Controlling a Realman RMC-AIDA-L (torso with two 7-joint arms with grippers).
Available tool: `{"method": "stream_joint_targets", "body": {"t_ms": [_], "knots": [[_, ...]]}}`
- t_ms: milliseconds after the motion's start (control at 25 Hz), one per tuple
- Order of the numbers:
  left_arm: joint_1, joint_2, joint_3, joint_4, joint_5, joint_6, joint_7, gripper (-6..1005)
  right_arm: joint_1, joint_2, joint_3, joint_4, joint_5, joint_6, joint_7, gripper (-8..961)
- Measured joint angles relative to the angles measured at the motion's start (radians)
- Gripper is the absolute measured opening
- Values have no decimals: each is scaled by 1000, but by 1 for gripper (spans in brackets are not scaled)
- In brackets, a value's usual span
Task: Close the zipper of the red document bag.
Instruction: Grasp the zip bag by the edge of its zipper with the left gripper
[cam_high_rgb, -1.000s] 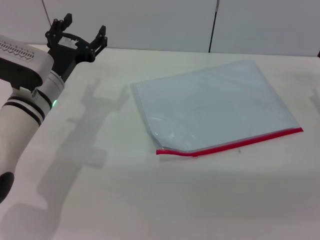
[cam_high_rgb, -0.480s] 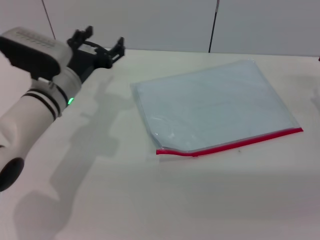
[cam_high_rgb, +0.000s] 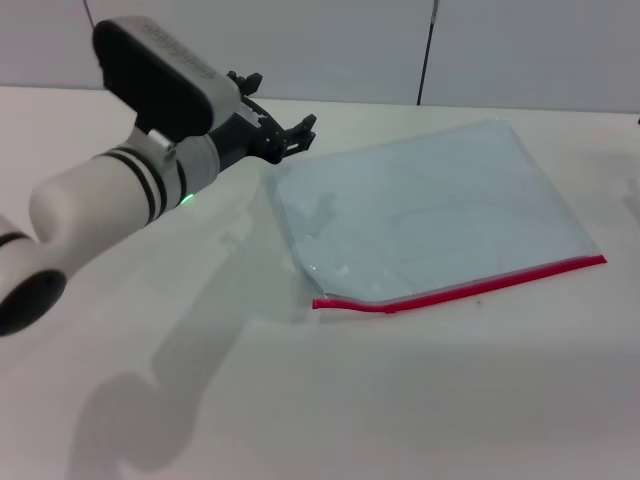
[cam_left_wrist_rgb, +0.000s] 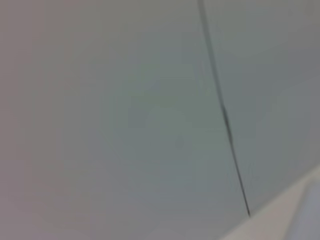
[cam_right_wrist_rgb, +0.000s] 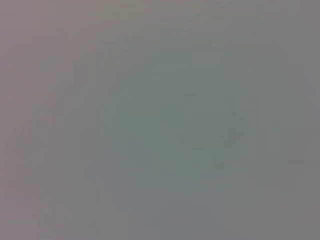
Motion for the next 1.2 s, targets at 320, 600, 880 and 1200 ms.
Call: {"method": "stream_joint_targets", "body": {"t_ms": [320,600,880,1200], "knots": [[-11,-28,-50,-265,1,-544,225,877,5,-1,0,0,-2,0,0,882],[-83,-85,-74,-334,1,-841,382,877,10,-1,0,-2,0,14,-1,882],[-116,-91,-63,-443,1,-1067,446,878,14,-1,0,-7,3,23,2,882],[-134,-91,-65,-575,-42,-1263,490,878,14,-1,0,-8,3,24,1,882]]}}
